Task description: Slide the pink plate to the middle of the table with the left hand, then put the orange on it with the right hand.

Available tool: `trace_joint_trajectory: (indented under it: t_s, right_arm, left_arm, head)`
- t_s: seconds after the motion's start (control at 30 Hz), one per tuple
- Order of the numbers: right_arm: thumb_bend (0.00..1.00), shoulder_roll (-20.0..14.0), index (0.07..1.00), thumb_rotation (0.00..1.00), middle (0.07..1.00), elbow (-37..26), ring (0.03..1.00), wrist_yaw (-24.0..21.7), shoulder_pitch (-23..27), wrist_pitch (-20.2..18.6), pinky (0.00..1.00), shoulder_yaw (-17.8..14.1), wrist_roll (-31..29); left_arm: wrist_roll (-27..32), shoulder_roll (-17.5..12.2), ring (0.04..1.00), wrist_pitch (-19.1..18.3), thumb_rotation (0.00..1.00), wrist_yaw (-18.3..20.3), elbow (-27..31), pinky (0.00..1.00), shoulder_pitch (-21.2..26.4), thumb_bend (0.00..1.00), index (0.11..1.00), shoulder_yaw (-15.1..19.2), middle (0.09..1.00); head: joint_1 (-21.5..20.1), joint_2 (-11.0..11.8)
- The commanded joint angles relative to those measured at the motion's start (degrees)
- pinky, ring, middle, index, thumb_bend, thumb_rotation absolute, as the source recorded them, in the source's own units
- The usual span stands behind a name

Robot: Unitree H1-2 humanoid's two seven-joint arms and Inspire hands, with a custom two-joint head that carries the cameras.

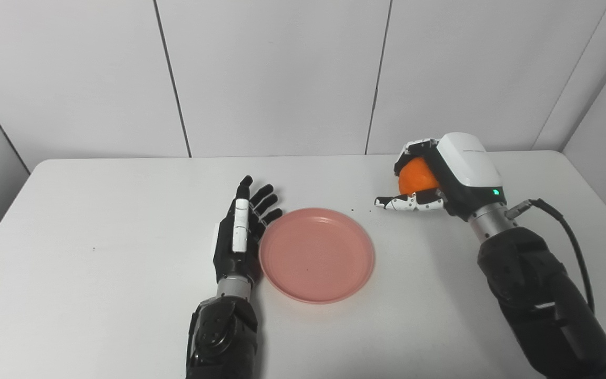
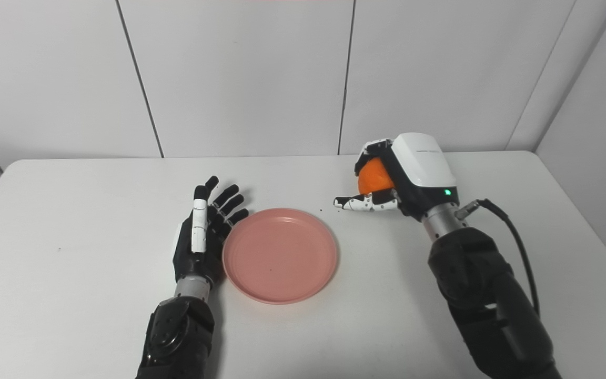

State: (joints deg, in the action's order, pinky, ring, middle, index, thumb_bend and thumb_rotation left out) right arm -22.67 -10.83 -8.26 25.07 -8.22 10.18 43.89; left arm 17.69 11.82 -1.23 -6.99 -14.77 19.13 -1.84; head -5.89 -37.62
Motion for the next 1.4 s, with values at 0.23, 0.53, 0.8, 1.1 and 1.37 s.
trace_joint_trajectory:
  t_s: [0.23,0.53,0.8,1.1,1.37]
  right_arm:
    - [0.58,2.3,0.232,0.32,0.195,-3.2,0.135,-0.3,4.5,0.5,0.09,0.2,0.7]
    - [0.6,5.8,0.228,0.31,0.202,-3.3,0.138,-1.5,6.0,0.8,0.09,2.1,0.8]
    - [0.61,7.5,0.224,0.29,0.191,-2.6,0.131,-1.2,5.3,2.4,0.08,4.1,0.4]
    - [0.59,9.2,0.378,0.34,0.291,-0.8,0.223,-1.7,5.7,1.9,0.18,7.8,3.0]
    - [0.59,10.8,0.307,0.37,0.264,2.4,0.209,-2.3,6.9,0.8,0.16,9.6,4.0]
  left_arm:
    - [0.8,4.4,0.796,-1.0,0.77,-0.2,-2.0,0.7,-0.3,0.82,0.893,0.5,0.784]
    - [0.0,4.1,0.785,-1.0,0.78,-0.4,-2.3,0.71,0.5,0.83,0.894,0.4,0.785]
    - [-0.1,4.3,0.77,-1.6,0.76,-1.0,-1.7,0.67,0.2,0.85,0.872,0.5,0.772]
    - [-1.0,4.2,0.767,-1.0,0.79,-0.8,-2.3,0.65,-0.1,0.84,0.881,0.5,0.762]
    - [-0.5,4.4,0.774,-1.3,0.79,-0.9,-2.1,0.68,-0.4,0.83,0.884,0.9,0.775]
  head:
    - [0.2,0.1]
    - [0.1,0.0]
    - [0.1,-0.2]
    - [0.1,-0.2]
    - [0.4,-0.2]
